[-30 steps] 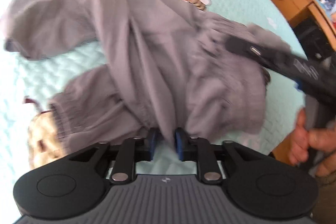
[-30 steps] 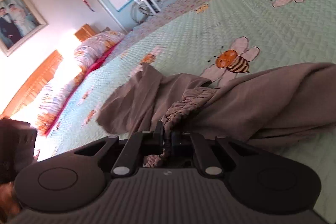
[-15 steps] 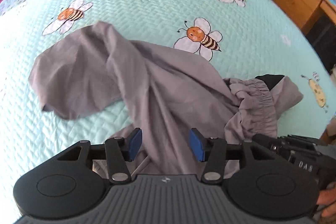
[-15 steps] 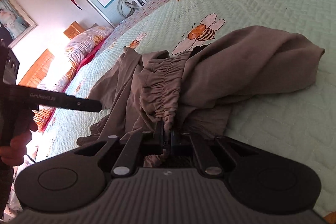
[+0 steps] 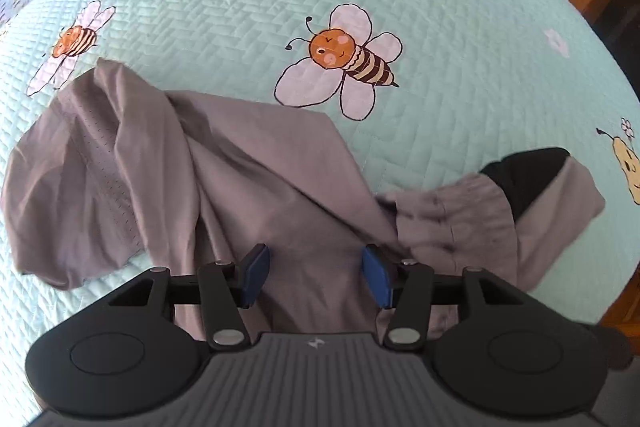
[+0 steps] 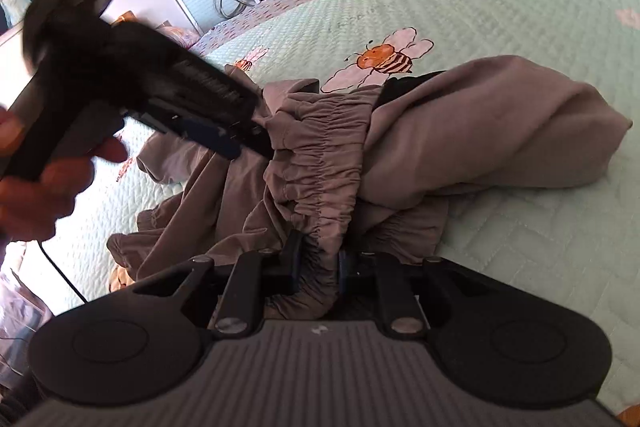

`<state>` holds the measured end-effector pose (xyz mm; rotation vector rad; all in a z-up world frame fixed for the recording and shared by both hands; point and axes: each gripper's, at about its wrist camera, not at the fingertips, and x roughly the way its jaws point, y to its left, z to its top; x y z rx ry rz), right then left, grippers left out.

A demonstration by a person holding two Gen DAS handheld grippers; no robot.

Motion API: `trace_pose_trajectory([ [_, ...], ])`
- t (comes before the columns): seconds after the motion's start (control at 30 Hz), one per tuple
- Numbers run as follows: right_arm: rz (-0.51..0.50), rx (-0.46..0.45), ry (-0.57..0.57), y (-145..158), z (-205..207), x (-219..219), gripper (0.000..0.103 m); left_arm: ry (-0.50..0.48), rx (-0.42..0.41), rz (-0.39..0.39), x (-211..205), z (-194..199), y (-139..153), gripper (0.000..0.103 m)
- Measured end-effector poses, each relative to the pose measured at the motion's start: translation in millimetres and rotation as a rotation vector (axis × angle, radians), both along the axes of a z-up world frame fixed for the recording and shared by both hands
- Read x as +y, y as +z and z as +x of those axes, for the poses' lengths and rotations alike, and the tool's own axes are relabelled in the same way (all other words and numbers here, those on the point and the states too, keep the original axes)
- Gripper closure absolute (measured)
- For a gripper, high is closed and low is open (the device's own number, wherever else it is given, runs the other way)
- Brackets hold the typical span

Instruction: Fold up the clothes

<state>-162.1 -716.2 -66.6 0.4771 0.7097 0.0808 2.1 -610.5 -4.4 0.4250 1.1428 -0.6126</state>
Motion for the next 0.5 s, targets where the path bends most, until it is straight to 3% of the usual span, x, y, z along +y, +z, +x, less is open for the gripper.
trace_pose_trajectory([
  [0.2,0.006,0.002,0.002,-3,1,-2,0.085,0.006,-0.033,0.010,-10,8,-4,0.048],
  [0.27,0.026,0.007,-0.007,-2,2,-3,0.084,0.024,-0.047,-0.012,-4,8,-3,0.055],
  [0.33,0.040,0.011,-0.016,-2,2,-2,0.083,0.043,-0.062,-0.035,1,9,-2,0.099],
  [0.5,0.004,0.008,-0.017,-1,1,6,0.081,0.089,-0.099,-0.091,14,10,2,0.103],
])
